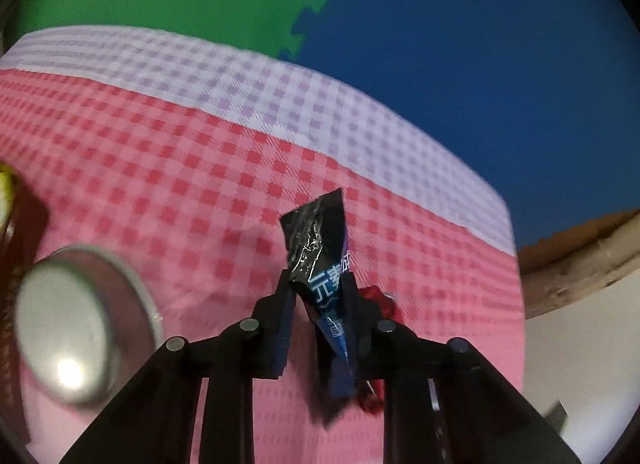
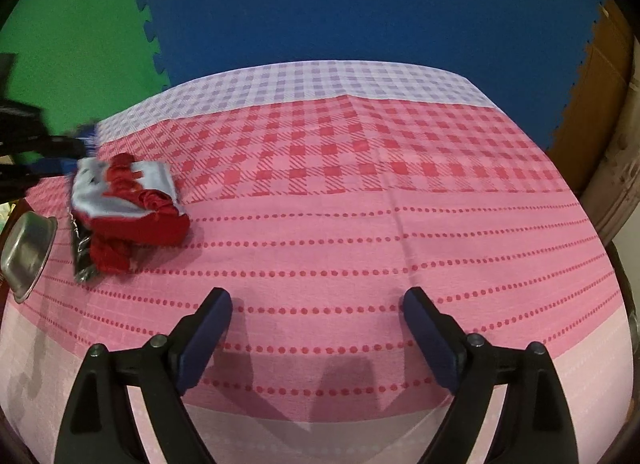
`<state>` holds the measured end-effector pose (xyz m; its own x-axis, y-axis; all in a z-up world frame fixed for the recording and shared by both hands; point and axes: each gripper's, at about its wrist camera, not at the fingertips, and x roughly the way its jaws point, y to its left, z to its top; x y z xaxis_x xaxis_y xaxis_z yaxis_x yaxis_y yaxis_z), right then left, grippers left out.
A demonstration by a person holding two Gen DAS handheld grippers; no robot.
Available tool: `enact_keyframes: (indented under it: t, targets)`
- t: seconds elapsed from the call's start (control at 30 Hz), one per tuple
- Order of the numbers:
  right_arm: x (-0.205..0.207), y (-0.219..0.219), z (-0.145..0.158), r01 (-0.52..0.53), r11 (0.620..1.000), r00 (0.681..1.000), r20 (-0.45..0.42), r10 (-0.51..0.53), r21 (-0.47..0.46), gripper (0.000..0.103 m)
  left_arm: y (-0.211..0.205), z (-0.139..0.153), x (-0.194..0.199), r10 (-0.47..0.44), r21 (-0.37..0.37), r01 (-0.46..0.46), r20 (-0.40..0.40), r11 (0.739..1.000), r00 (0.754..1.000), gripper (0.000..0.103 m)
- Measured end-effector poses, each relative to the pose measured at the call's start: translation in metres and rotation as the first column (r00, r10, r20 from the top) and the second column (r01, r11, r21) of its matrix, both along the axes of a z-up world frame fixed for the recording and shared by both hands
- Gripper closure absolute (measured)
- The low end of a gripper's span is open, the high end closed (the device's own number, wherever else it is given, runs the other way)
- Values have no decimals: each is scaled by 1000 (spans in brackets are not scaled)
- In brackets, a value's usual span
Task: Organize soft objects
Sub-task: 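Move the left tool to the black-blue snack packet and grasp it, then carry the snack packet toward the tin box while the right tool grasps the red-white plush slipper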
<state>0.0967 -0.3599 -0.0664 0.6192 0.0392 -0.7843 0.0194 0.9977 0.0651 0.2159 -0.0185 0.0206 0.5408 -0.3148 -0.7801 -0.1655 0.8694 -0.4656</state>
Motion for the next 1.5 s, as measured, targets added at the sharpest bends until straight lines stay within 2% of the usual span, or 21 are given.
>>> enact_keyframes:
  t: [0.13,0.27,0.37,0.43,0.5,0.57,0.6,0.7,0.77,0.83,0.9,1.03,1.07,1.1,1.13,1.17,1.2,1.3,1.4,1.5]
  targets:
    - [-1,0,0,0,1000,1000,-2,0,-6,12,5,24,-24,13,23,-15,68,1000,998,86]
    - [2,0,0,-3,1000,1000,-4,3,-10,12,32,38,-51,43,-4,-43,88,999,995,86]
    - [-1,-6,2,-13,999,1000,17,12,38,12,48,45,-74,59,-20,-57,100,998,993,86]
    - [-7,-9,8,-80,990,996,59,73,116,12,57,50,-91,60,-28,-58,106,998,993,86]
    - [-21,-3,24,-199,968,974,143,177,152,12,62,53,-104,61,-31,-58,108,998,992,86]
    - [-34,14,43,-319,941,935,202,292,116,12,68,57,-118,68,-34,-65,110,997,992,86]
    - [-37,29,53,-386,920,907,211,365,67,12,73,58,-126,76,-38,-73,111,997,991,86]
    - [-30,68,69,-493,868,851,175,495,-53,12,86,61,-144,102,-56,-97,108,994,989,86]
    - [-20,88,68,-546,830,819,137,557,-112,12,96,61,-152,127,-61,-120,112,991,986,86]
    - [-9,109,61,-574,791,794,90,601,-213,12,109,67,-167,154,-58,-148,121,987,981,86]
    - [5,124,47,-595,755,781,25,624,-277,12,122,71,-178,183,-56,-177,130,983,975,86]
    - [30,133,29,-591,742,790,-41,612,-316,13,151,82,-198,240,-22,-240,144,971,960,86]
    - [34,132,27,-592,742,791,-47,611,-313,20,159,84,-202,252,-10,-254,146,967,957,86]
    - [40,132,23,-594,750,794,-62,604,-291,51,167,87,-205,262,1,-265,146,964,954,86]
    - [46,130,20,-591,762,801,-86,592,-263,72,172,89,-207,271,6,-275,146,961,951,86]
    - [52,127,15,-585,782,810,-117,574,-215,82,180,92,-209,284,14,-289,149,957,947,86]
    - [55,123,17,-566,803,824,-103,557,-187,83,185,95,-210,289,28,-297,154,955,945,86]
    - [57,110,24,-540,838,841,-70,536,-78,84,195,102,-203,278,86,-294,162,952,947,86]
    - [49,96,37,-521,852,853,-19,522,48,84,199,101,-186,245,155,-268,155,951,957,86]
    - [39,83,52,-497,852,866,32,499,165,84,202,92,-166,217,173,-238,134,956,967,86]
